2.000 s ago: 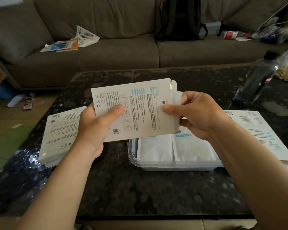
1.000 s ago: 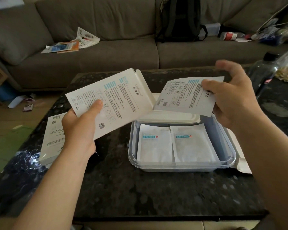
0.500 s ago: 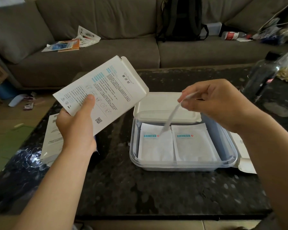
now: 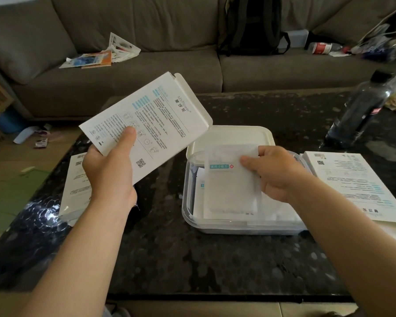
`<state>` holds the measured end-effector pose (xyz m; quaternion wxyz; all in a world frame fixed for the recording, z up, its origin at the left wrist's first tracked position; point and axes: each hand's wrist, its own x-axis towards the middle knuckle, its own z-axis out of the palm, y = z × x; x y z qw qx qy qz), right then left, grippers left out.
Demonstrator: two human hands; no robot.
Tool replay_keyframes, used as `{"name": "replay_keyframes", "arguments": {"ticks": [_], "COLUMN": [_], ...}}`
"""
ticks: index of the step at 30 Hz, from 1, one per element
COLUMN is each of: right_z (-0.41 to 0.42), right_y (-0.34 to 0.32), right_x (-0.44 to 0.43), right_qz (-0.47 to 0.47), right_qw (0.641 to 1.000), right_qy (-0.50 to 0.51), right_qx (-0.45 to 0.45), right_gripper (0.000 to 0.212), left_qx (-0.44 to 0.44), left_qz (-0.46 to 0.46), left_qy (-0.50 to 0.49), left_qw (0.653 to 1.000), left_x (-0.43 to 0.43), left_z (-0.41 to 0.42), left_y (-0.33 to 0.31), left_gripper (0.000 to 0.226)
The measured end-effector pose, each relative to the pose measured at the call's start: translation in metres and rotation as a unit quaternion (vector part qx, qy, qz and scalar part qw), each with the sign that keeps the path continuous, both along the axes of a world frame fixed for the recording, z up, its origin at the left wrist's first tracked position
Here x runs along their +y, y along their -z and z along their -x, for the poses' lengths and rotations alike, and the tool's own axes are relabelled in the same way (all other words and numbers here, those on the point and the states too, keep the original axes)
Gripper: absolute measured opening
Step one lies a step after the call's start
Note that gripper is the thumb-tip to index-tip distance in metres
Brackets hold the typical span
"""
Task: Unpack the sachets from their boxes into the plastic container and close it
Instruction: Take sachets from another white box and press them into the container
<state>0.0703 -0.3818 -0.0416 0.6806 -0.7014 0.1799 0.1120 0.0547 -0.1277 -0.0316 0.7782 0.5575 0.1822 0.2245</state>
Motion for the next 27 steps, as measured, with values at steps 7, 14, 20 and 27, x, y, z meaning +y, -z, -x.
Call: {"name": "replay_keyframes", "arguments": {"ticks": [7,14,20,27], "right_z": [-0.003,-0.002,0.006,0.013], "right_y": [0.017,0.019,0.019,0.012], "right_x": [0.011,0.011,0.018,0.026], "right_qz": [0.066,0.38,0.576,0.549], "right_qw": [0.996,0.91,0.792,0.757], "right_qy": [-0.047,-0.151,-0.167,-0.309], "right_qx": [0.027,-0.067,-0.114,-0.171], "right_gripper": [0.027,0.03,0.062,0.079], "left_qx": [0.005,0.006,0.014,0.021], "left_qz": [-0.001,-0.009,-0.016,-0.015], "left_qy": [0.007,0.009,0.01,0.008], "left_qw": [1.0,1.0,1.0,1.0], "left_x": [0.0,-0.003,-0.002,-0.002], "left_z": [0.0,0.0,0.0,-0.001], "left_y": [-0.001,0.0,0.001,0.0], "left_gripper": [0.027,0.028,0.028,0.029]}}
